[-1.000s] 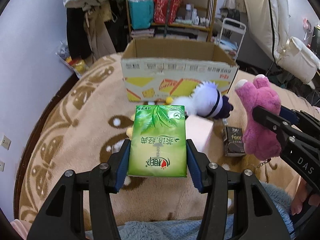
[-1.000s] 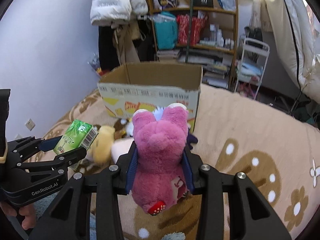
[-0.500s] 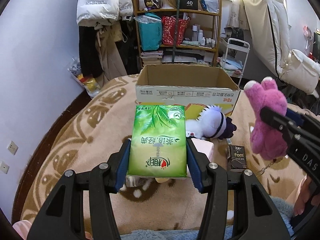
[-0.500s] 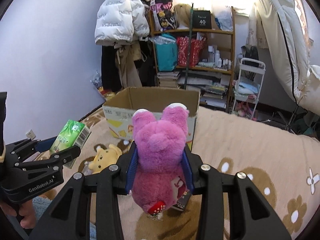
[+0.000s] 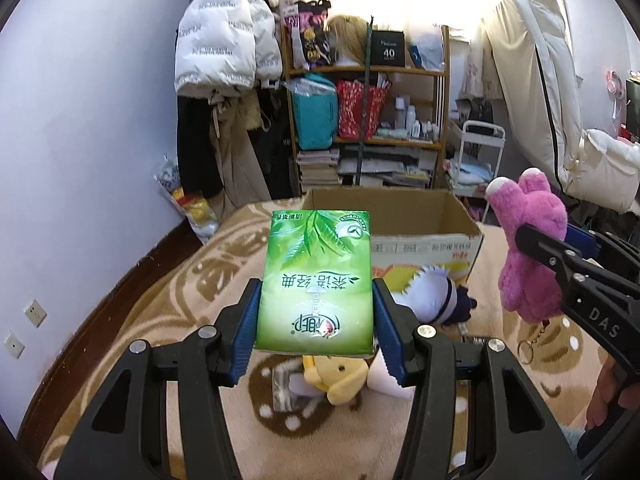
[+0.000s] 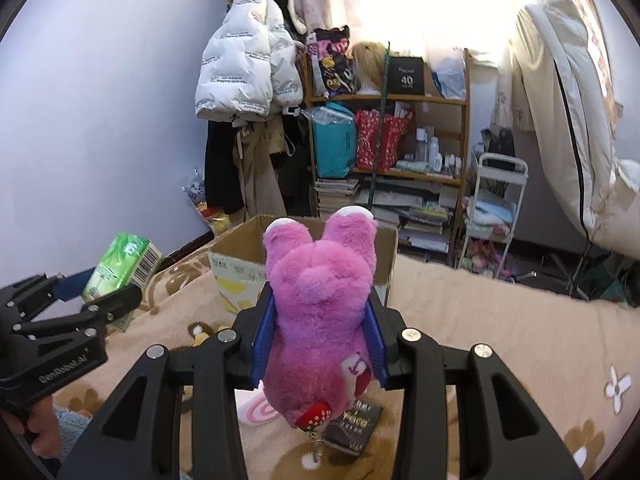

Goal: Organize soft objects
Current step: 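Lift the green pack with the left tool while the right tool lifts the pink bear toward the box, then open the left tool over the box dropping the green pack while the right tool drops the pink bear in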

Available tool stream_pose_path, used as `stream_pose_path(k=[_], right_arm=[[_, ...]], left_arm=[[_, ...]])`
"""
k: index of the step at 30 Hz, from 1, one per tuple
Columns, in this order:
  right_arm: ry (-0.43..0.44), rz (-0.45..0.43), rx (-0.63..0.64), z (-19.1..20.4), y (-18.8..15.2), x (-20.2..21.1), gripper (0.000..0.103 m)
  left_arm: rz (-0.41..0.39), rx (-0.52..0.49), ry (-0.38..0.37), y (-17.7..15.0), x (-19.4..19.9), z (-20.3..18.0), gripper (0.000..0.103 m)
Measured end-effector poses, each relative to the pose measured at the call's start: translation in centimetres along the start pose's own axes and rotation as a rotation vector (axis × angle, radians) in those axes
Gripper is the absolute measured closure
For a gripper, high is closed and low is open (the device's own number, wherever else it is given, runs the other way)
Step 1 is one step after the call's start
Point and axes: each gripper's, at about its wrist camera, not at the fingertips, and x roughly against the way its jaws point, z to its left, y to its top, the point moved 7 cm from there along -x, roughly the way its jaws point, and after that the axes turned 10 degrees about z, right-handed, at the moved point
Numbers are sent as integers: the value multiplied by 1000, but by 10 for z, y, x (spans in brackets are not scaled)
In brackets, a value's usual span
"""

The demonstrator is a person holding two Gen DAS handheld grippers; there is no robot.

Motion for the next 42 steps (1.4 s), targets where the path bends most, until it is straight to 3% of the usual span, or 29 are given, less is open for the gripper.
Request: stream_pose_path(k=[16,31,42], right_arm=[[-6,-107,78,15,62,-7,60],[-10,-170,51,-4,103,-39,59],[9,-135,3,-24,104,-84,59]], left_arm=[[-149,1,30,63,30,6,51],[-203,-17,64,122,-12,-2,51],[-165,-21,44,126,-67,-14,50]])
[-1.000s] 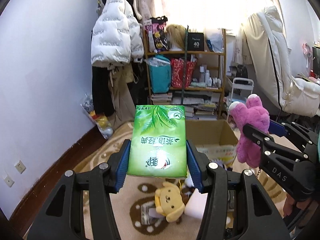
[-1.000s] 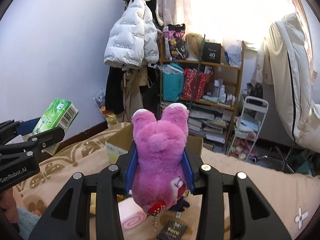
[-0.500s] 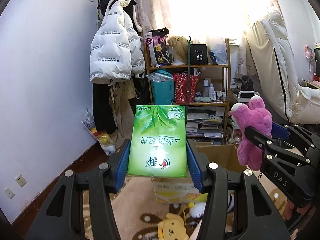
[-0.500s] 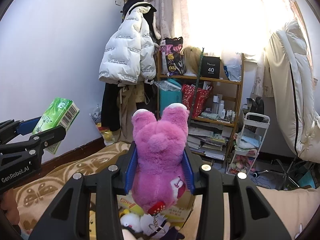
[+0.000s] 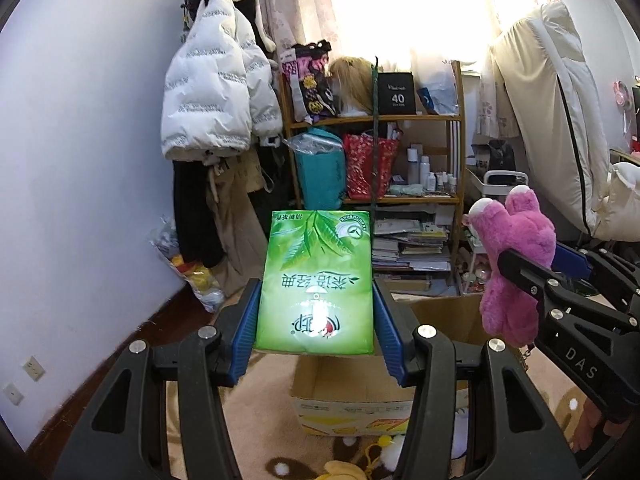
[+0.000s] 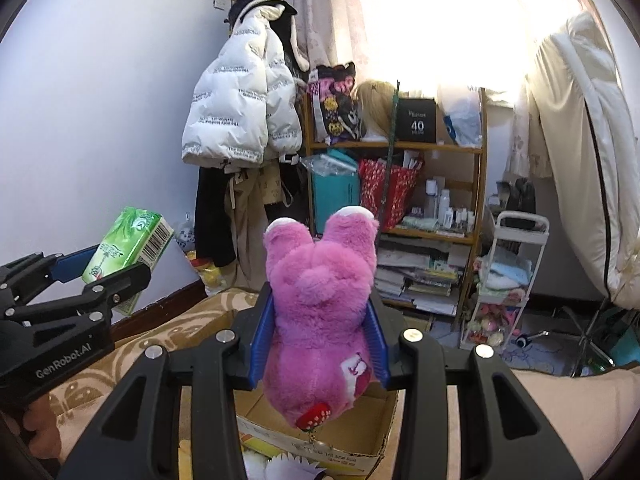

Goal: Organize soft objects
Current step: 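Open the left tool over the box dropping the green pack while the right tool drops the pink bear in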

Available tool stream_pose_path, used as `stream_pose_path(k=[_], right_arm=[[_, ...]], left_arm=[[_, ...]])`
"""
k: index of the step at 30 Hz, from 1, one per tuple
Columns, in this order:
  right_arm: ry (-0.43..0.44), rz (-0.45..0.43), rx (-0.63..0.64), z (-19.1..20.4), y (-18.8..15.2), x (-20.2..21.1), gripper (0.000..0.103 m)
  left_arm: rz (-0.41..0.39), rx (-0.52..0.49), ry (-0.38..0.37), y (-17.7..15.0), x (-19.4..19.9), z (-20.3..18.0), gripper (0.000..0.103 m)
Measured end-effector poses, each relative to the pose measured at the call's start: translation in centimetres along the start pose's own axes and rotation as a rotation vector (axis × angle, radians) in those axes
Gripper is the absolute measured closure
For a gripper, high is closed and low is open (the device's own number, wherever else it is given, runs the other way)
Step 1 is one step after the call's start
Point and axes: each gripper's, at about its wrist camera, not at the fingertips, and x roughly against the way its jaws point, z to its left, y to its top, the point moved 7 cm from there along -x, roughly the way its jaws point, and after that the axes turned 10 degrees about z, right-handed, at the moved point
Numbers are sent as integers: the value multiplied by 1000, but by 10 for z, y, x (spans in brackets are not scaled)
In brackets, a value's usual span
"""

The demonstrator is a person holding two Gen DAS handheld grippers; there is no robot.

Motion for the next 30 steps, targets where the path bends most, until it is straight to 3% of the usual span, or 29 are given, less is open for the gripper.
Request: stream_pose_path(k=[10,14,21,25,30], right_arm=[[-25,102,-3,-11,-33,-38,59],[-30,132,-6,-12,-39,-49,59],[-23,163,-33,-17,-48,-57,56],[-16,166,-48,-20,-50,-57,54],[-19,151,-52,-21,-48,-51,45]], left_arm=[[75,-29,-10,-24,-37,-13,50],[153,-13,-32,-36,-59,-17,51],[182,-2,-22,-42,-65,-14,50],[201,4,-7,-45,-65,-8,45],[215,1,22,-47,-65,-2,35]])
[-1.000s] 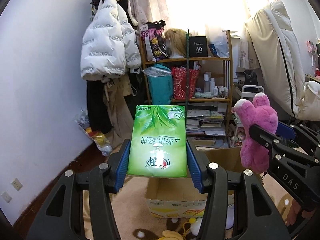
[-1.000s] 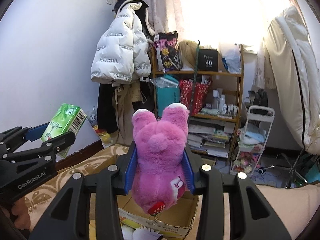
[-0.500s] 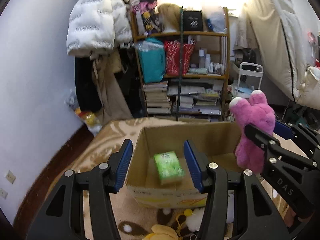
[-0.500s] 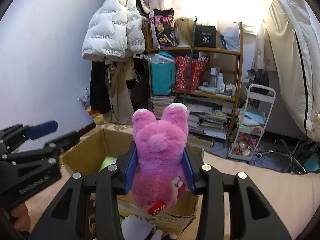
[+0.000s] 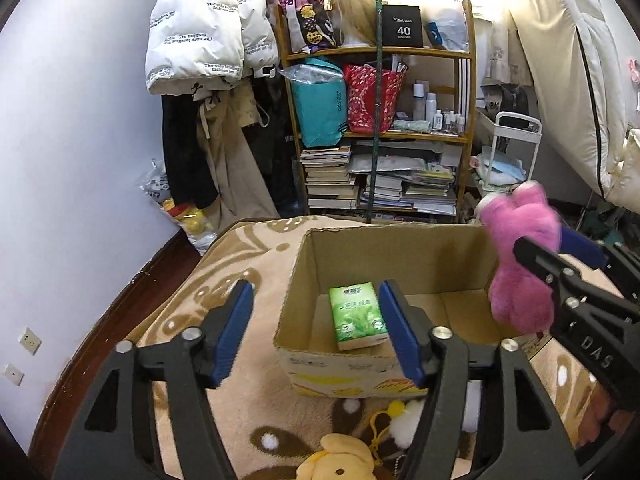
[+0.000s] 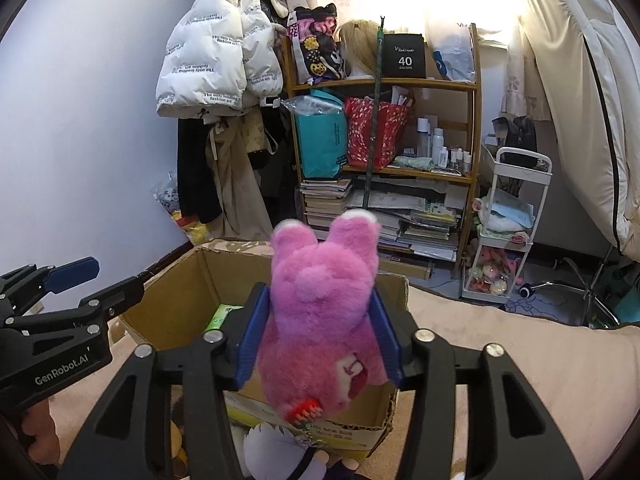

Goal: Organize soft objects
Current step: 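Open the left tool over the box dropping the green pack while the right tool drops the pink bear in, then withdraw both open tools from the box back toward the remaining pile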

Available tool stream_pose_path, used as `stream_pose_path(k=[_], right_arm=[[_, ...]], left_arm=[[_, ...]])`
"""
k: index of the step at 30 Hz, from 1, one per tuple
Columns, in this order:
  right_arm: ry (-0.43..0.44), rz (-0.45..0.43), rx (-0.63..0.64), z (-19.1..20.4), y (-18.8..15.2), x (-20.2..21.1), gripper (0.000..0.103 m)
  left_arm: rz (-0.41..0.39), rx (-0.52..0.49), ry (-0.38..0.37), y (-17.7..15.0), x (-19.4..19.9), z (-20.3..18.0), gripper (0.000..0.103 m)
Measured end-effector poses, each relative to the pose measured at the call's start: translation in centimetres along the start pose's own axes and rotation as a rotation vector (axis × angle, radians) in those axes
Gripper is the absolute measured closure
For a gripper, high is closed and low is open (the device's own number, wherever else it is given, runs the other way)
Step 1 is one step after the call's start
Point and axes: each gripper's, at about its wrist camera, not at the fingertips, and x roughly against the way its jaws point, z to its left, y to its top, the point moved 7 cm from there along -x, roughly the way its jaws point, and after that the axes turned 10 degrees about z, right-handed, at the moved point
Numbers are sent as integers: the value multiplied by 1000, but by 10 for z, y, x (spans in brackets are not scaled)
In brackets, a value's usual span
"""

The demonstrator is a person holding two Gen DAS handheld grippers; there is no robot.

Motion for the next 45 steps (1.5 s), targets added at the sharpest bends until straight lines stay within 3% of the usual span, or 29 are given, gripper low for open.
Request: stream_pose_path(k=[7,10,19,25,33,45], right_arm=[[4,3,-13,1,0,7,39],[3,-11,-11,3,-1,16,26],[-34,-62,-8,4,0,53,1],[-37,-81,-10,5,-1,71,0],[-39,-90,-12,6,-9,96,0],[-28,-23,-57,8,-40,121,0]], left_arm=[[0,1,18,-4,12,11,25],[-1,4,17,-4,19,15,21],[-9,37,44,-9,44,28,9],[-19,-9,62,-15,63,23,3],[-4,-51,64,-35,85,16,3],[64,-54,37,-64,98,16,3]])
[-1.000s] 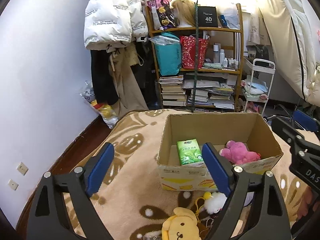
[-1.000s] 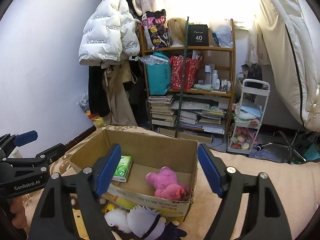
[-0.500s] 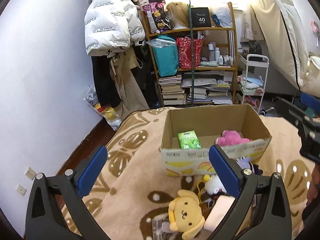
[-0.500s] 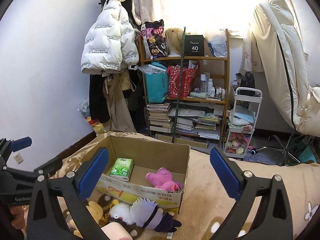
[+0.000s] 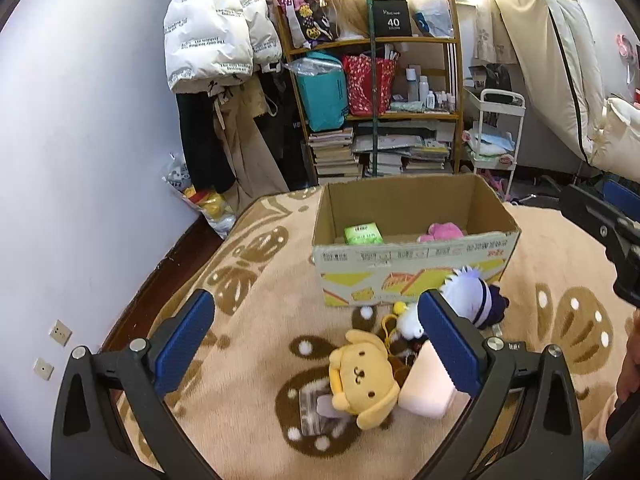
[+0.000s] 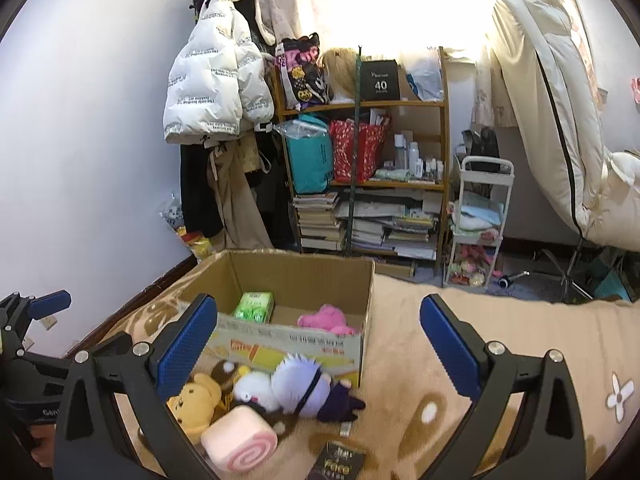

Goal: Organize soft objects
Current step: 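Withdraw both open tools from the box back toward the remaining pile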

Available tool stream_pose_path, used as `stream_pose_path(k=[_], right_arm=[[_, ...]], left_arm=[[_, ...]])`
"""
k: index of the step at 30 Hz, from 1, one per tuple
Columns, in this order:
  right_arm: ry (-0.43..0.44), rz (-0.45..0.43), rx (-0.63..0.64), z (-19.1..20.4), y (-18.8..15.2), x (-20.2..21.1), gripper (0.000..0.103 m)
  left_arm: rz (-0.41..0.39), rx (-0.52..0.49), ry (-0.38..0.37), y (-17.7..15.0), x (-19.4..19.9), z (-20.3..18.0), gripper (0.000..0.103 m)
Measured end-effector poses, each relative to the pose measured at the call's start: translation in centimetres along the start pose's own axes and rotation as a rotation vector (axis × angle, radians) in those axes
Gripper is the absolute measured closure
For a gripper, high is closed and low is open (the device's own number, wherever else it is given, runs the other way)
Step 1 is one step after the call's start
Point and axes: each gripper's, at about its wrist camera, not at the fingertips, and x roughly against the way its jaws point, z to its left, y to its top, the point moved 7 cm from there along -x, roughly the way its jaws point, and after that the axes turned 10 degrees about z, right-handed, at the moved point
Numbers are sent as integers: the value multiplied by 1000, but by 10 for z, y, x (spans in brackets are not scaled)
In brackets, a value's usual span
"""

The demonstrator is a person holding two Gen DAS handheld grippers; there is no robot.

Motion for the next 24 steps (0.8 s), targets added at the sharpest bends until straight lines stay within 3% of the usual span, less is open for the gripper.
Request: stream_pose_path(k=[14,24], right_arm=[[-1,70,17,9,-29,4,0],[-9,130,5,5,-43,-10,0]], left_arm=[[69,11,-18,-24,-7,5,3],[151,26,-46,-36,-35,5,3]])
